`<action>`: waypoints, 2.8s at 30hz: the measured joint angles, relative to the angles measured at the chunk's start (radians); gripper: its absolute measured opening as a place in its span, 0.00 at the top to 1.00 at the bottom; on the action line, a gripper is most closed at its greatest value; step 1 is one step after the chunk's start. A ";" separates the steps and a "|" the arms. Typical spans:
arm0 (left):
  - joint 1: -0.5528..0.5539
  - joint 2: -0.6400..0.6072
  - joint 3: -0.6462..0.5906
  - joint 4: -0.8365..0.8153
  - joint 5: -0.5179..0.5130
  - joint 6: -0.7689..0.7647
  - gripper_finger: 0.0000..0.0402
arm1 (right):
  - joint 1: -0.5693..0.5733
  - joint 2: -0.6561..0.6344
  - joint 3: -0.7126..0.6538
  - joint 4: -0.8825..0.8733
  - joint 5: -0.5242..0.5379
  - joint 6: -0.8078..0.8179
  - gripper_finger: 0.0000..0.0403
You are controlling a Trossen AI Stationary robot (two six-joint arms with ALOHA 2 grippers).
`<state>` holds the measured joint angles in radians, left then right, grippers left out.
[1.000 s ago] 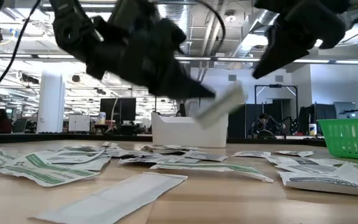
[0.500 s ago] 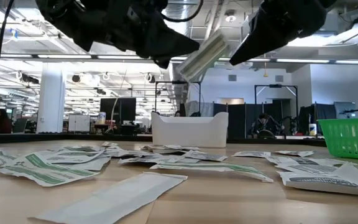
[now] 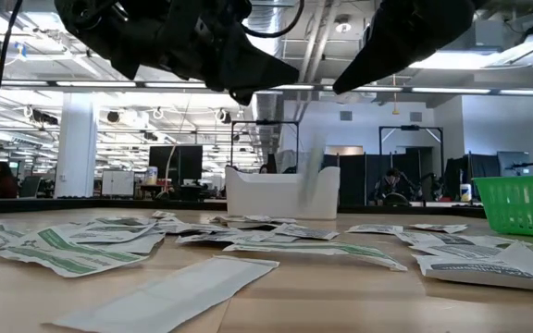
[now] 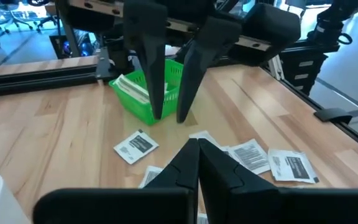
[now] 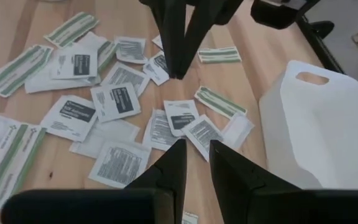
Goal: Pick & Place First Aid Supplies
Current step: Put the bandage pack into the green bin
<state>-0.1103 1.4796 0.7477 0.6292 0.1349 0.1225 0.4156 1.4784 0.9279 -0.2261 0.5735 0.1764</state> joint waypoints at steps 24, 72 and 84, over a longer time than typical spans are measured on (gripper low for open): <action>0.010 0.069 0.001 -0.008 -0.038 0.000 0.77 | -0.032 0.100 0.000 -0.217 -0.242 0.166 0.73; 0.010 0.058 0.001 -0.012 -0.036 0.000 0.76 | -0.157 0.236 -0.102 -0.195 -0.477 0.180 0.98; 0.010 0.058 0.001 -0.021 -0.036 0.000 0.76 | -0.067 0.050 0.051 -0.435 -0.450 0.282 0.99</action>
<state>-0.1001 1.5379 0.7486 0.6081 0.0986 0.1226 0.3483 1.5284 0.9789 -0.6614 0.1236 0.4584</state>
